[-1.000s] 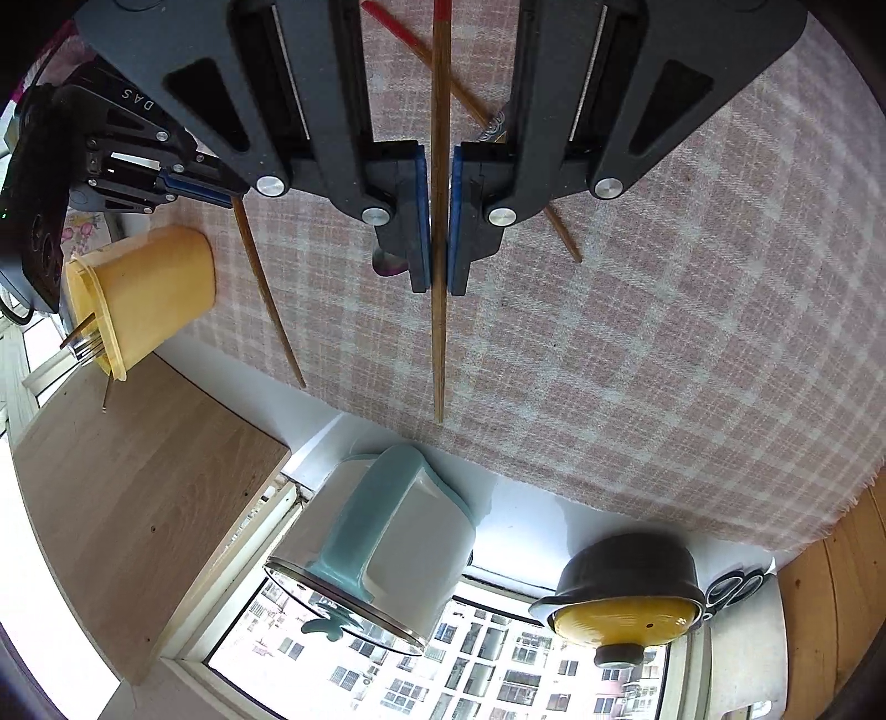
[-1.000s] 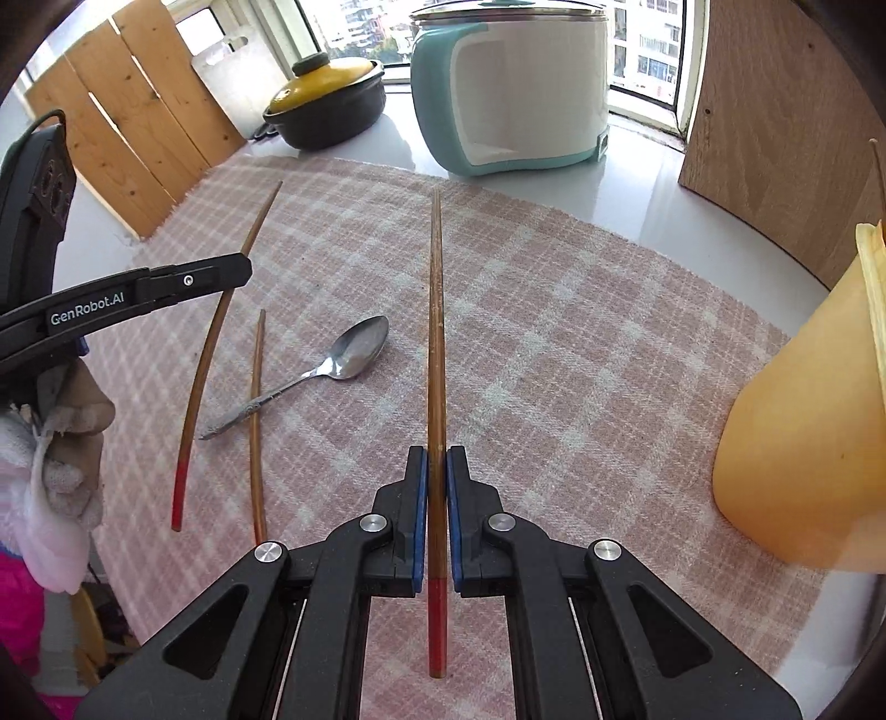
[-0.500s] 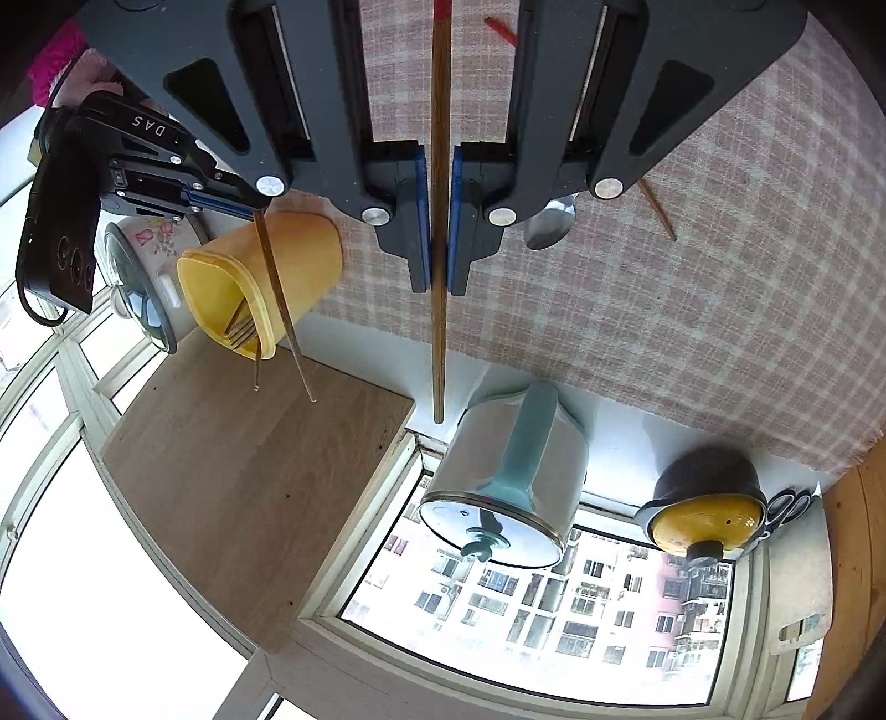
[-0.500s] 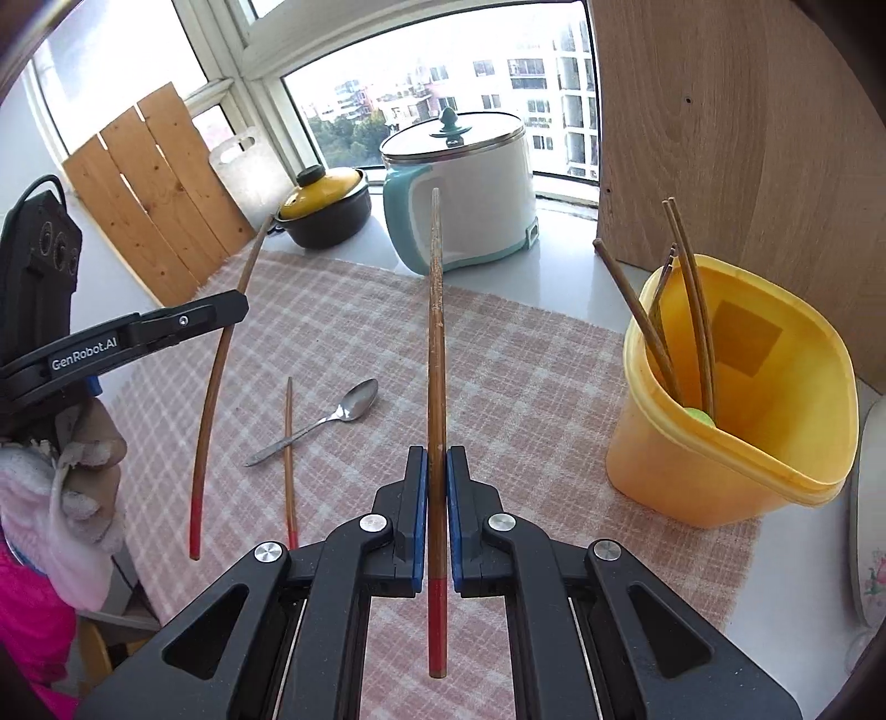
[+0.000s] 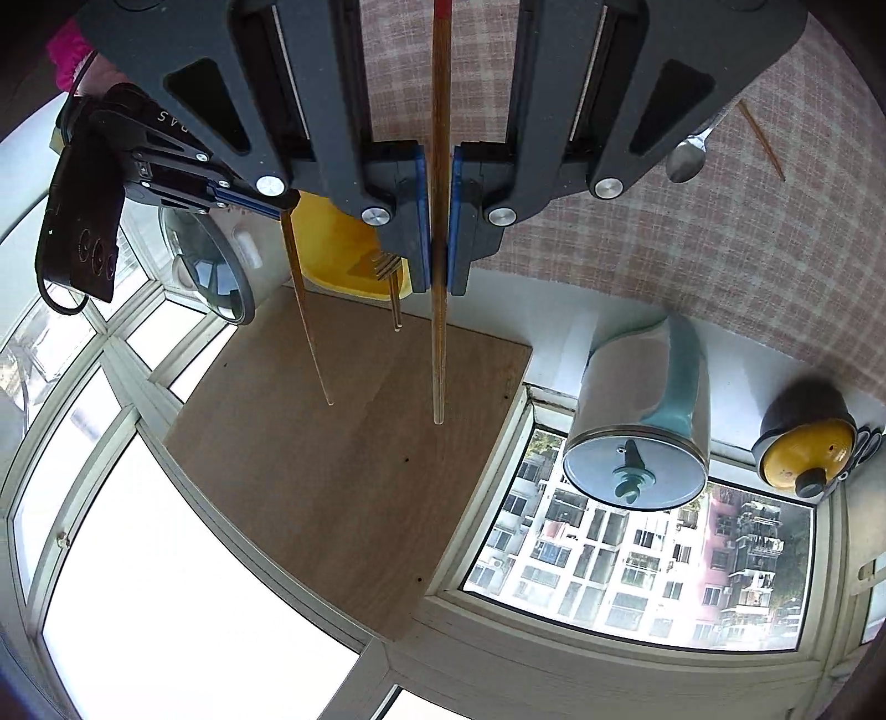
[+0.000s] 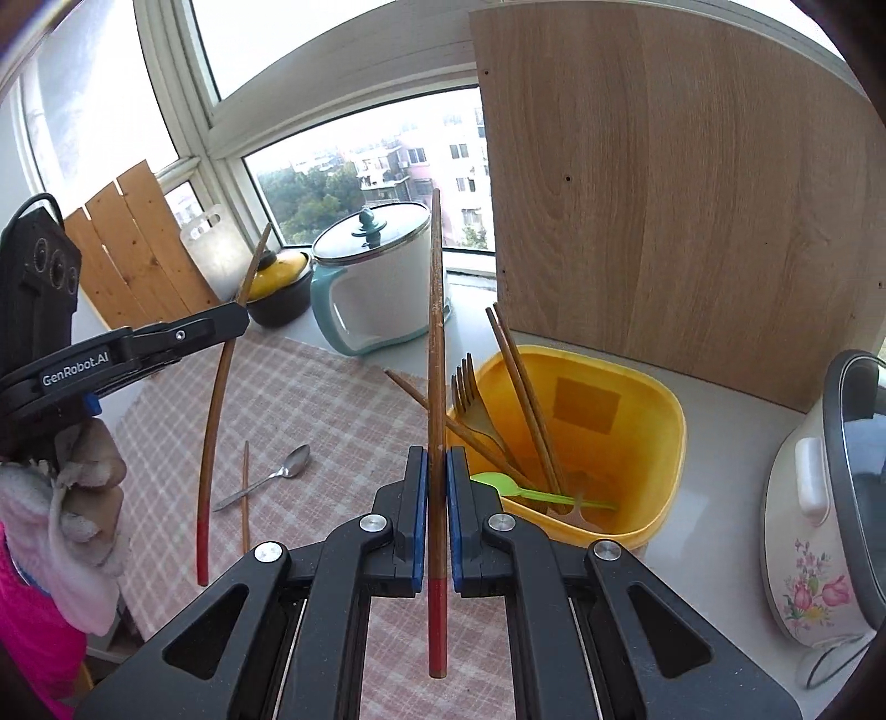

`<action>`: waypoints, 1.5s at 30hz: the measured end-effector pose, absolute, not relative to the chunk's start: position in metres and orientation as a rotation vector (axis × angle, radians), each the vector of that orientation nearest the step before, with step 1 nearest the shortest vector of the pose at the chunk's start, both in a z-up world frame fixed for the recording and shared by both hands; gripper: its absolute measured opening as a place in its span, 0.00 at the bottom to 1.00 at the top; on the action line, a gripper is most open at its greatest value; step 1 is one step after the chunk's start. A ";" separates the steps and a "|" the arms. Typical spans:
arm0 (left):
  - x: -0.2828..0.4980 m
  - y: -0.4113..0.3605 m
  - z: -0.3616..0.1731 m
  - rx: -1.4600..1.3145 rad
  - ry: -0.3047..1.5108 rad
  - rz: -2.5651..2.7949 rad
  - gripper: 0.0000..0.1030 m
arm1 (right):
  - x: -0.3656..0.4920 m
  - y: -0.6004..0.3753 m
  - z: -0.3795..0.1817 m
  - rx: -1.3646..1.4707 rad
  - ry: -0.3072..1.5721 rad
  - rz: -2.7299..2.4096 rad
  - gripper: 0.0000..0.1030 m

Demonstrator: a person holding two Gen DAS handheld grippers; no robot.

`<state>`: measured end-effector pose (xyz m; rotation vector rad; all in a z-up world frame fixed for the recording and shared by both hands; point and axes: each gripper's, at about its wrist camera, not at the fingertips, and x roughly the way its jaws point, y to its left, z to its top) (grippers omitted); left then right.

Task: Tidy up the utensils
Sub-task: 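Lower the chopstick into the yellow container and open the right gripper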

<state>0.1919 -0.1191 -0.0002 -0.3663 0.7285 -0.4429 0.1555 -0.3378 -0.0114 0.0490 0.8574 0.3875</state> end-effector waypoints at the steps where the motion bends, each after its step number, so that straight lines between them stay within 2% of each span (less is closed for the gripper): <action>1: 0.195 -0.124 0.002 -0.368 0.725 -0.448 0.03 | 0.158 -0.342 -0.010 0.050 0.852 0.383 0.05; 14: 0.243 -0.192 0.021 -0.363 0.687 -0.454 0.03 | 0.191 -0.381 -0.008 0.085 0.818 0.355 0.05; 23: 0.280 -0.218 0.013 -0.375 0.693 -0.401 0.03 | 0.213 -0.393 -0.020 0.109 0.821 0.347 0.05; 45: 0.292 -0.246 0.004 -0.309 0.632 -0.367 0.03 | 0.231 -0.403 -0.042 0.121 0.776 0.306 0.05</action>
